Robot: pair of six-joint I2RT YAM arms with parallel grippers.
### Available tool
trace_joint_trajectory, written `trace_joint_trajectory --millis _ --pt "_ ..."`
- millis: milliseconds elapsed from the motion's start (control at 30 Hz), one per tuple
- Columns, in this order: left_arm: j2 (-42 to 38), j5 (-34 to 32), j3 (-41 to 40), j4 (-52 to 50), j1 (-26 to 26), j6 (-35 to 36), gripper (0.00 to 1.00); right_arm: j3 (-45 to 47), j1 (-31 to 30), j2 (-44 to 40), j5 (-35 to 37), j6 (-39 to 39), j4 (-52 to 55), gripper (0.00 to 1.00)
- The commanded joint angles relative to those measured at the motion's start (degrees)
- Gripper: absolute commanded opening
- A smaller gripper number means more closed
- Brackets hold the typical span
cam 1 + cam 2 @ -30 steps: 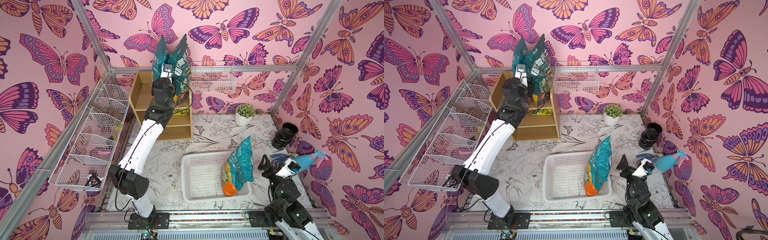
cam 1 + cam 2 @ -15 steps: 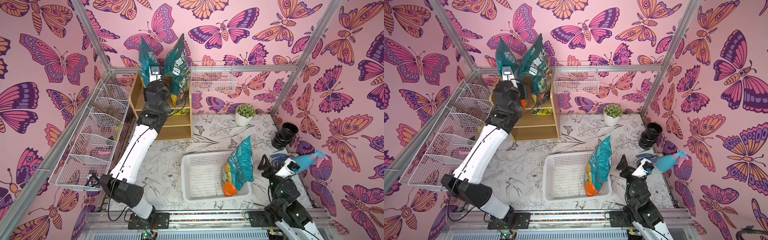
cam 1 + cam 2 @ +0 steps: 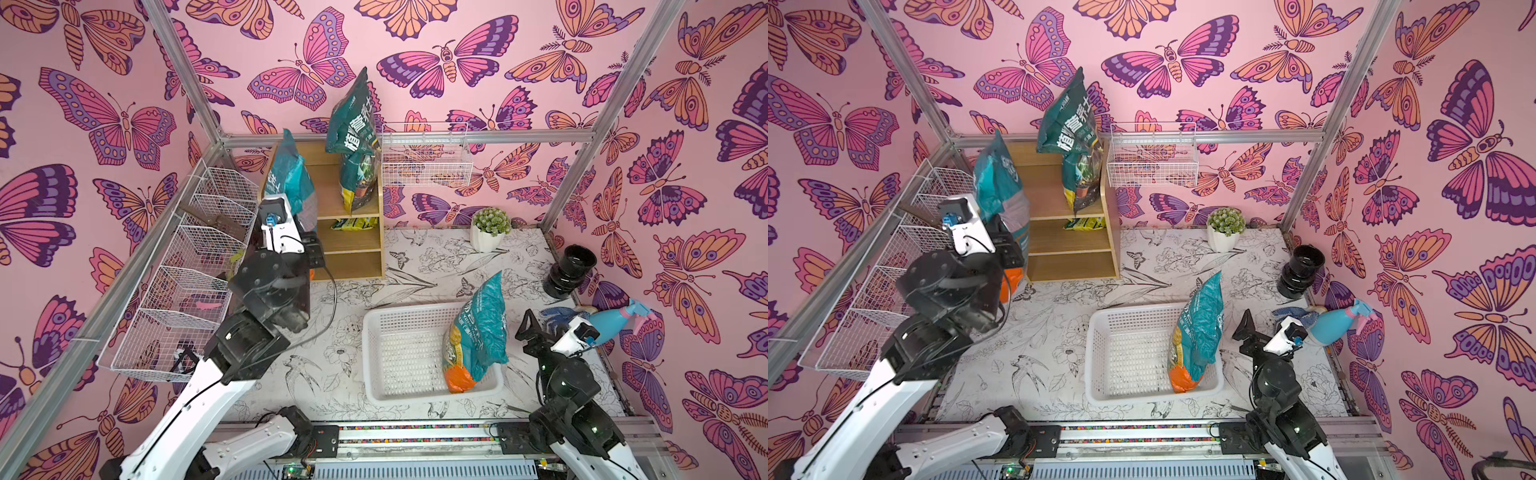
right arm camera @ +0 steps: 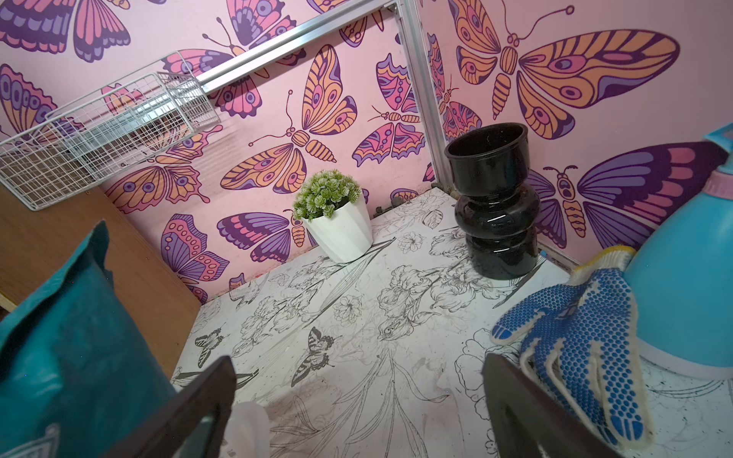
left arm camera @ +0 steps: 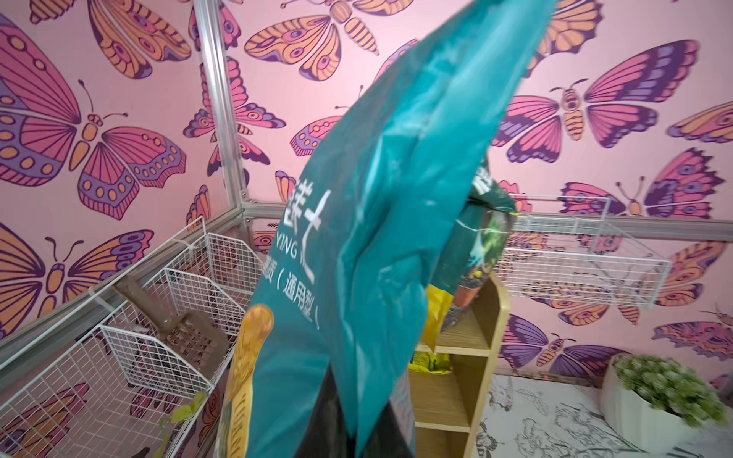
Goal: Take down the fertilizer bag from the shelf
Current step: Pick up the fertilizer bag from the shelf, then place the fertilizer bag in the storage box.
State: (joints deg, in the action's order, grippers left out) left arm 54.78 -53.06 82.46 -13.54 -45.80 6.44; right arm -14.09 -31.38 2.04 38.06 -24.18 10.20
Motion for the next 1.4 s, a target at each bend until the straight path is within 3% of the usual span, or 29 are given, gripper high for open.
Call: trace_joint_trajectory --millis 0,200,500,800,1200,1367 --pt "-0.55 -9.87 1.14 7.48 -5.52 2.67 0.00 -1.59 -0.35 -0.17 0.17 -0.29 1.94 0.99" --pt "-0.58 -19.78 -5.52 7.80 -13.16 -5.77 0.00 -1.25 -0.35 -1.65 0.71 -0.47 2.26 0.99" --pt "-2.33 -16.74 -18.18 9.57 -22.65 -21.11 0.00 -0.59 -0.35 -1.25 -0.84 -0.52 1.38 0.99" --pt "1.70 -15.99 -22.77 20.48 -30.83 -19.10 0.00 -2.17 -0.36 -1.30 -2.42 -1.39 3.77 0.99" --pt "8.96 -12.20 -30.56 35.09 -35.27 -18.57 0.00 -22.97 -0.36 3.00 -21.55 -8.36 24.82 0.99" --pt "11.41 -10.62 -34.93 45.64 -36.16 -16.44 0.00 -22.92 -0.38 0.61 -20.96 -8.95 26.03 0.99"
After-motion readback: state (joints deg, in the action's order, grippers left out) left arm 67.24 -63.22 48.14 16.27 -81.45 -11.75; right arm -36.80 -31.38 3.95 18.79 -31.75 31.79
